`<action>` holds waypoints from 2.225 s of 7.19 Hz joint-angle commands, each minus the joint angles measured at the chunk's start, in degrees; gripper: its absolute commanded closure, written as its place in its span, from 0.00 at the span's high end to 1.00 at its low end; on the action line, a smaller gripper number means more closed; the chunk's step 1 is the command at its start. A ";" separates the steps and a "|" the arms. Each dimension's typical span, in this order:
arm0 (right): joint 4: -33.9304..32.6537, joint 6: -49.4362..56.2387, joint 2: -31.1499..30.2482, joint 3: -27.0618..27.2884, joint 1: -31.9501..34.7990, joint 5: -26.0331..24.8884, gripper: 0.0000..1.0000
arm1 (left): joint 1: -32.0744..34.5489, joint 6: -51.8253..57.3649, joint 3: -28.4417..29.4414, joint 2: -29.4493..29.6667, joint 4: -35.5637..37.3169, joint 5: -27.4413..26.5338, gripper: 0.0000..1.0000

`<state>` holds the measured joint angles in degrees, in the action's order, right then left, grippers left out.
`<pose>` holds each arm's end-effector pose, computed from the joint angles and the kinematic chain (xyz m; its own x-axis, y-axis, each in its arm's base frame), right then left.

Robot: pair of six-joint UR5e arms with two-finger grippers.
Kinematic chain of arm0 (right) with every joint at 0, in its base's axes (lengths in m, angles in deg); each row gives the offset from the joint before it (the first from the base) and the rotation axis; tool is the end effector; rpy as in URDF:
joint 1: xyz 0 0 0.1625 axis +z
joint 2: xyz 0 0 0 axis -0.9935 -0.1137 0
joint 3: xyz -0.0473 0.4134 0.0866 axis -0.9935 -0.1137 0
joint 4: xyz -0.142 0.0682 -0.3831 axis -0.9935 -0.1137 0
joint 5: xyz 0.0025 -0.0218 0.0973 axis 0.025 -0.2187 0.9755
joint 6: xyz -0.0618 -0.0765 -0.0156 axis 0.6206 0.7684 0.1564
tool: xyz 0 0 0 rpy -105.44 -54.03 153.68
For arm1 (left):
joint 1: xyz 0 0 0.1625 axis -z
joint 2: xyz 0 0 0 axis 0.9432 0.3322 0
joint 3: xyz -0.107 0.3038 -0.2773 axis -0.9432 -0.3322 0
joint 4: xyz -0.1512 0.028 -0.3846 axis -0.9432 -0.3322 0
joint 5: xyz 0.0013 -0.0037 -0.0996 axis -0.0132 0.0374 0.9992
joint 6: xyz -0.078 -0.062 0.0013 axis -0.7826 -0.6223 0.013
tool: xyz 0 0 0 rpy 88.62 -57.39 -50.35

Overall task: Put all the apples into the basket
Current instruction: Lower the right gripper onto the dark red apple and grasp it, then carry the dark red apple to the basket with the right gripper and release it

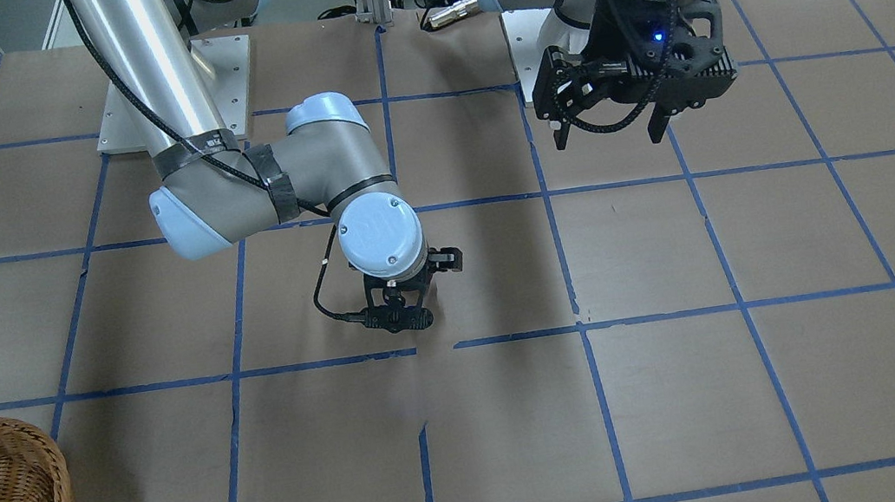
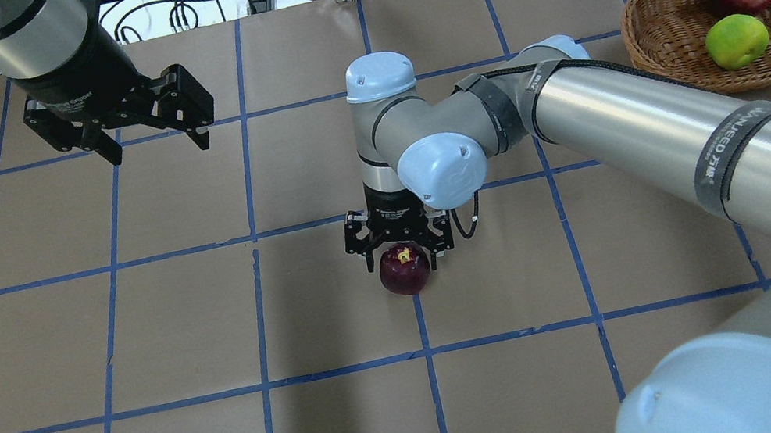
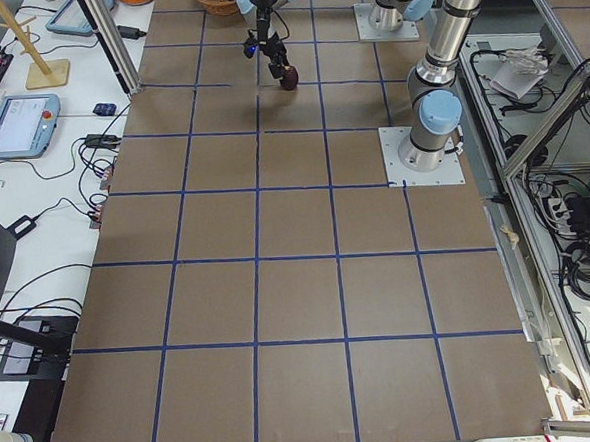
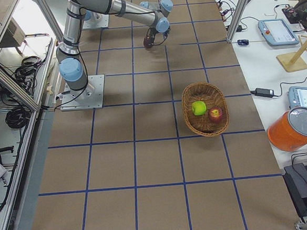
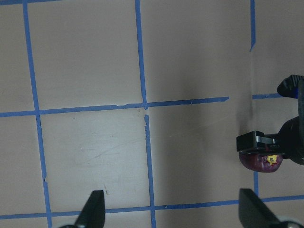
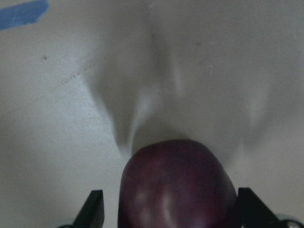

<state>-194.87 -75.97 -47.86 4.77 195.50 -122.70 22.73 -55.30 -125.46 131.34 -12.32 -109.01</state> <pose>0.3686 -0.4980 0.1820 -0.9840 0.1776 -0.0125 0.1588 0.9074 0.3891 -0.1623 -0.4929 0.5067 -0.9984 0.0572 0.0016 0.0570 0.9969 -0.0549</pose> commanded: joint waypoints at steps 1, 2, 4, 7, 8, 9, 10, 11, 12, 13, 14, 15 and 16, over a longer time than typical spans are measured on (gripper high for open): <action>0.02 -2.79 0.11 -0.20 0.12 -0.17 0.64 | 0.01 -0.04 0.00 0.00 0.00 0.00 1.00; -0.07 -3.16 0.02 -0.29 0.12 -0.17 0.18 | 0.01 -0.04 0.00 0.00 0.09 0.00 1.00; -0.42 -4.66 -0.59 -1.69 0.03 -0.52 0.00 | -0.17 0.14 0.00 0.00 0.09 0.00 1.00; 5.79 -3.53 -3.84 -10.28 -9.76 -5.49 0.00 | -0.17 0.14 0.00 0.00 0.09 0.00 1.00; 6.78 -1.78 -3.76 -12.57 -15.03 -8.31 0.00 | -0.08 -0.04 0.00 0.00 0.09 0.00 1.00; 6.52 3.98 -3.67 -14.34 -19.26 -9.99 0.00 | -0.17 -0.04 0.00 0.00 0.09 0.00 1.00; 6.61 9.35 -3.58 -16.35 -23.83 -12.36 0.00 | -0.25 -0.04 0.00 0.09 0.09 0.00 1.00; 6.70 14.45 -3.49 -17.59 -27.97 -14.47 0.00 | -0.17 -0.04 0.00 0.09 0.35 0.00 1.00; 5.57 22.85 -3.14 -17.78 -31.05 -17.54 0.00 | -0.25 -0.04 0.00 0.00 0.35 0.00 1.00; 3.73 28.76 -3.05 -17.87 -34.22 -19.22 0.00 | -0.25 0.14 -0.09 -0.09 0.35 -0.18 1.00; 1.62 33.00 -2.27 -17.61 -36.77 -20.37 0.00 | -0.60 0.14 -0.09 -0.09 0.35 -0.18 1.00; -2.23 37.13 -0.17 -17.69 -38.71 -22.12 0.00 | -0.52 0.14 0.00 0.00 0.35 -0.09 1.00; -4.88 37.26 2.63 -17.78 -39.43 -22.31 0.00 | -0.61 -0.04 0.00 0.00 0.35 -0.09 1.00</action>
<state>-196.10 -40.98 -48.22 -12.94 157.72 -144.05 22.21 -55.20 -125.49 131.30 -11.97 -109.13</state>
